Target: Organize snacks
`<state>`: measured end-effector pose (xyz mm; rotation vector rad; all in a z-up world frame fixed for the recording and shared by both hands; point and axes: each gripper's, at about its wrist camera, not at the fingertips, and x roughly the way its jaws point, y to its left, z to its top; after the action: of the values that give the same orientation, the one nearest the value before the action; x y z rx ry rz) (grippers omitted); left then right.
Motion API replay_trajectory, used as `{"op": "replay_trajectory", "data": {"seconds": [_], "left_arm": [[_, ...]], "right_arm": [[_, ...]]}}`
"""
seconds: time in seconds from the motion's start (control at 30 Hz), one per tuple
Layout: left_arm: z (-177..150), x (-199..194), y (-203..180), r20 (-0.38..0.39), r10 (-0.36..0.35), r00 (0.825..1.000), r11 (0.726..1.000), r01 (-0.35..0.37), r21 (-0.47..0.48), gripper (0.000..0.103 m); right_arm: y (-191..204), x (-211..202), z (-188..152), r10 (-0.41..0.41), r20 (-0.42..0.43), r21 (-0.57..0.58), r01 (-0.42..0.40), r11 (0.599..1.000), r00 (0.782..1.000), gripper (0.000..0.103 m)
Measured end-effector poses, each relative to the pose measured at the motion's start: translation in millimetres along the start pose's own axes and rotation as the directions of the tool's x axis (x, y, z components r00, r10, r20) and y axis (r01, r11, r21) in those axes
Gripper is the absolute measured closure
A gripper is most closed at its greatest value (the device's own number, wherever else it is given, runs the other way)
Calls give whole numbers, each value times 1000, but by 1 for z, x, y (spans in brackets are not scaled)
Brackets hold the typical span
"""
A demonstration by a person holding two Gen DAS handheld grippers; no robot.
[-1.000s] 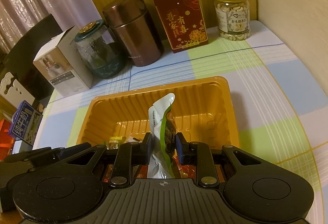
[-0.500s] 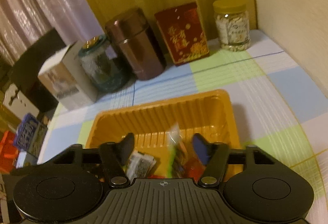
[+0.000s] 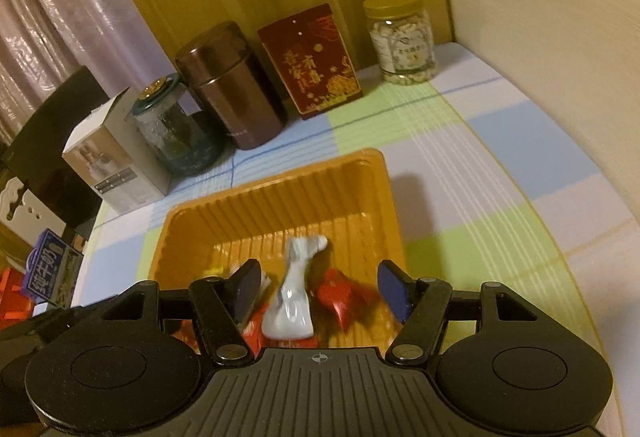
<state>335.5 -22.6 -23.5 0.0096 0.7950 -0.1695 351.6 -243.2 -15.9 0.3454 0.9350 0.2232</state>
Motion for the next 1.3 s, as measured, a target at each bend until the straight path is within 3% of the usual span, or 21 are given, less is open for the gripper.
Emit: {"op": "replay_trajectory", "data": {"seconds": [0.37, 0.6, 0.9, 1.3], "left_arm": [[-27, -69, -18, 46, -3, 999, 999, 5, -43, 0], [-55, -114, -31, 64, 22, 998, 999, -21, -29, 0], [-97, -160, -33, 34, 45, 998, 994, -42, -104, 0], [-138, -225, -40, 57, 113, 992, 988, -106, -112, 0]], "right_arm": [[11, -63, -45, -36, -9, -66, 36, 997, 999, 37], [14, -111, -71, -44, 19, -58, 45, 997, 999, 36], [14, -164, -108, -54, 56, -53, 57, 997, 997, 35], [33, -206, -156, -64, 52, -155, 71, 985, 997, 35]]}}
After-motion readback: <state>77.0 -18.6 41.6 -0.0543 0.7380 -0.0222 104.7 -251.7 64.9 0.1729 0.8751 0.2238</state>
